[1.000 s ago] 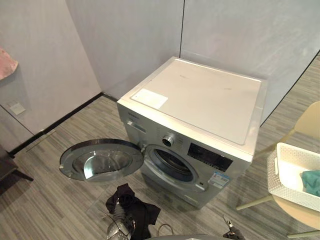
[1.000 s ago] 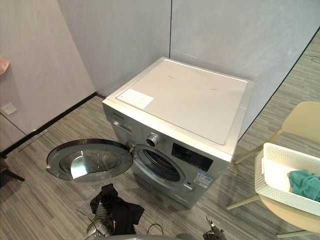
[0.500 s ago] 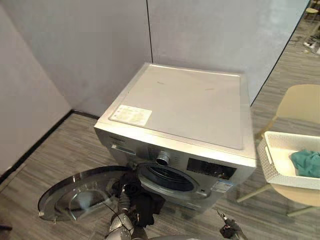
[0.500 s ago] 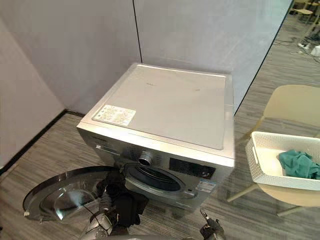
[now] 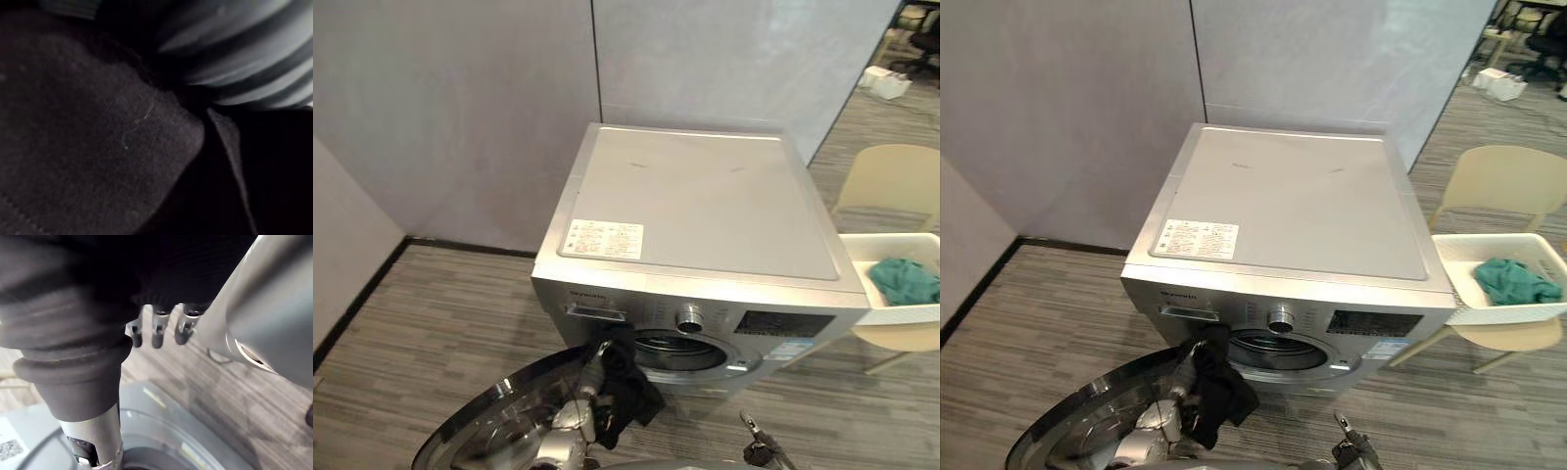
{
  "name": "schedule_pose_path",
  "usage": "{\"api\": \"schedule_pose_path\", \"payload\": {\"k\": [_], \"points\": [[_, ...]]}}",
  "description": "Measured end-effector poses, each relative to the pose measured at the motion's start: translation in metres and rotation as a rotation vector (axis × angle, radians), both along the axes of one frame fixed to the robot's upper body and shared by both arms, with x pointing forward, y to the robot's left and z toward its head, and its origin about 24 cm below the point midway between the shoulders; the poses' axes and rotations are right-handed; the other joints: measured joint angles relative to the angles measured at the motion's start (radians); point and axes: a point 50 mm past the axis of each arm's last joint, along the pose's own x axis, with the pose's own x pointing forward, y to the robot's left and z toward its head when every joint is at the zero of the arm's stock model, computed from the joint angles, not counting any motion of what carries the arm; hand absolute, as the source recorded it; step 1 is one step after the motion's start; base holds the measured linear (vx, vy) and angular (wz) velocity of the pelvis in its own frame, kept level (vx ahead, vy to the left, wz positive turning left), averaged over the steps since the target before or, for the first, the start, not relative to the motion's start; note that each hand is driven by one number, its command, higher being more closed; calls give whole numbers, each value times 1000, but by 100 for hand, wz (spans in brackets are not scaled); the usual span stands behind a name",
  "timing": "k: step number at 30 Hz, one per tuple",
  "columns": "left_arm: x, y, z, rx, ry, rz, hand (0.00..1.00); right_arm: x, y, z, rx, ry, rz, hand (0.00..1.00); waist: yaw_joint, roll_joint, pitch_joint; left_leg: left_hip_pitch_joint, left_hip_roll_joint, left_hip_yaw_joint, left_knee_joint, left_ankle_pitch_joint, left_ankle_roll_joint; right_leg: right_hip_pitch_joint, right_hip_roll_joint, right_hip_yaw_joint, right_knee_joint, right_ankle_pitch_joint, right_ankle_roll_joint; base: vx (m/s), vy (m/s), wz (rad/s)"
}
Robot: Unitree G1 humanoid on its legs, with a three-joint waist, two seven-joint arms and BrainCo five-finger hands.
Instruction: Pick up the laundry basket with both hands and put the clothes into the washing machine.
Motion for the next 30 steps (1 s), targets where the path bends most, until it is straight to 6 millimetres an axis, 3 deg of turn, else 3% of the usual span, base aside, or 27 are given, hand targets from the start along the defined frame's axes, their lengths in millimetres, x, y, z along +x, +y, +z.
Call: {"api": "schedule_pose_path", "payload": {"k": [3, 5, 6, 7, 8, 12, 16, 18, 24, 27, 29, 30], "points": [[14, -17, 13, -13, -69, -86, 100, 13, 13, 2, 8, -21, 93, 0, -1, -32, 21, -79, 43, -11, 46, 3, -16, -55, 54, -69, -6, -68, 7, -137, -171, -19], [36, -42, 35, -43, -165, -172, 100, 36, 16, 8, -6, -73, 137, 0, 4, -75, 115, -189, 51, -55, 161, -3, -39, -89, 58, -141, 3, -204, -24, -149, -259, 25], [43, -49, 42, -62, -188, -183, 100, 47, 14, 13, -19, -98, 150, 0, 0, -58, 157, -227, 63, -81, 202, -9, -48, -101, 71, -156, 26, -240, -34, -261, -297, 34], [52, -66, 56, -87, -235, -233, 100, 66, 8, 22, -59, -149, 162, 0, -3, -15, 219, -295, 93, -127, 258, -12, -54, -173, 111, -174, 127, -268, -40, -292, -214, 25], [56, -74, 63, -103, -255, -250, 100, 76, 6, 28, -76, -180, 162, 0, 2, -13, 243, -331, 95, -143, 276, -11, -56, -241, 121, -170, 211, -300, -39, -285, -198, 9], [72, -88, 84, -111, -323, -257, 100, 113, 9, 54, -148, -326, 181, 0, 2, -54, 311, -465, 120, -171, 373, -27, -88, -431, 158, -154, 431, -384, -47, -180, -123, -13], [97, -98, 115, -129, -411, -213, 100, 136, 10, 76, -193, -446, 178, 0, 7, -90, 373, -627, 121, -190, 505, -64, -87, -586, 162, -142, 557, -412, -45, -111, 34, -8], [111, -92, 125, -137, -430, -130, 100, 142, 14, 81, -198, -460, 192, 0, 11, -97, 389, -697, 120, -200, 561, -79, -90, -659, 165, -134, 612, -420, -50, -73, 41, -13], [157, -48, 164, -147, -491, 186, 100, 155, 13, 99, -236, -543, 175, 0, 4, -101, 431, -838, 148, -184, 667, -107, -97, -829, 208, -81, 703, -425, -50, -9, 7, -34], [185, -16, 211, -167, -600, 314, 100, 158, 9, 108, -259, -594, 160, 0, -11, -116, 446, -891, 172, -163, 699, -117, -96, -900, 232, -56, 727, -422, -51, -9, -4, -33], [205, 20, 267, -162, -747, 414, 100, 157, 7, 110, -267, -611, 154, 0, -34, -122, 450, -934, 189, -160, 727, -127, -99, -947, 250, -44, 746, -419, -51, 6, -1, -30], [207, 27, 280, -168, -783, 432, 100, 155, 7, 109, -267, -608, 152, 0, -35, -122, 451, -942, 196, -158, 734, -130, -99, -957, 255, -42, 749, -418, -52, 20, 7, -29]]}}
